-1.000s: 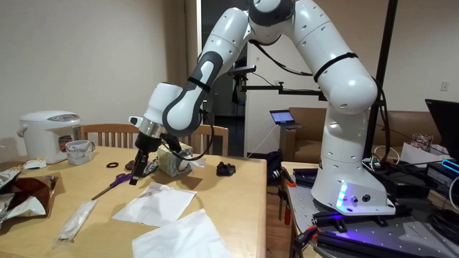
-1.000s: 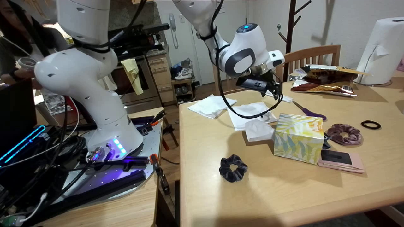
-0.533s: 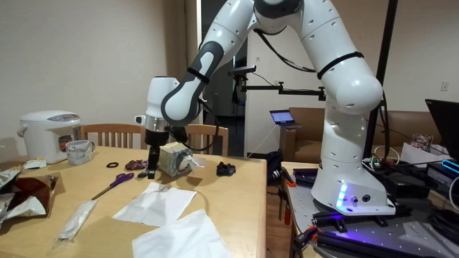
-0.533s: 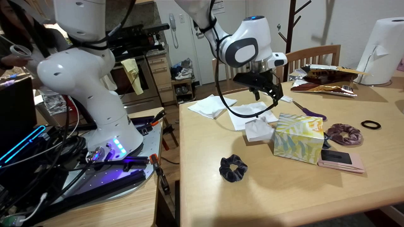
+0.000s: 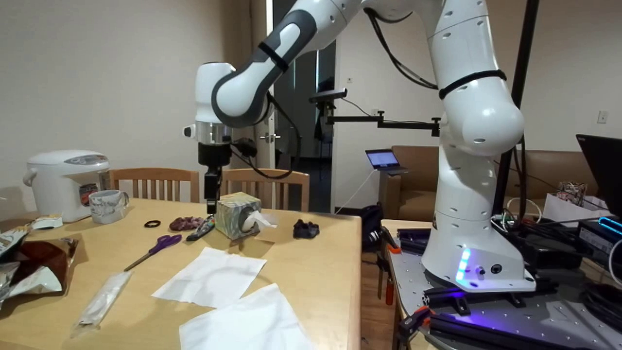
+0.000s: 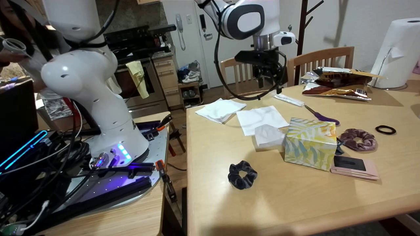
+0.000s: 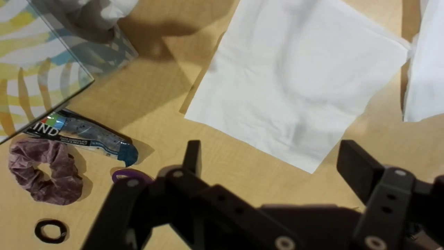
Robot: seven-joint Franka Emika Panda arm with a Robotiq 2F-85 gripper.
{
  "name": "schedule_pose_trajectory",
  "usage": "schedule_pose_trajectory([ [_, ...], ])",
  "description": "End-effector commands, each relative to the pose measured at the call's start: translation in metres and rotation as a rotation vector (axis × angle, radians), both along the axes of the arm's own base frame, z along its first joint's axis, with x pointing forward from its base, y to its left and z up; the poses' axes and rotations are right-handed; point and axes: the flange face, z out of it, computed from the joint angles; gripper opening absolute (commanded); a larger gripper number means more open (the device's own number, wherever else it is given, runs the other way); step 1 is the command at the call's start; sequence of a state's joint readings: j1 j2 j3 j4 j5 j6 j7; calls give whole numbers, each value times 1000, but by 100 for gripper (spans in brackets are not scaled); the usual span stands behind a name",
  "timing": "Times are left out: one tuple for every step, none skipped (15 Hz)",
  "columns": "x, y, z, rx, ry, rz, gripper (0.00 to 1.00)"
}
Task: Remove a tissue from the box and put it on the table
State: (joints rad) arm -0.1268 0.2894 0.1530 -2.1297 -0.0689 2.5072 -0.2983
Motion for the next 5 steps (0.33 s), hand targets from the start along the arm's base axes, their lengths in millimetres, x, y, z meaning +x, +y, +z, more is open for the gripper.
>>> schedule_pose_trajectory([
  [-22, 2, 24, 20, 18, -24, 100],
  [-7, 3, 13, 9, 9, -13, 100],
  [-10, 3, 18, 9, 6, -17, 100],
  [-13, 3, 20, 9, 5, -18, 100],
  [-15, 3, 21, 8, 5, -19, 100],
])
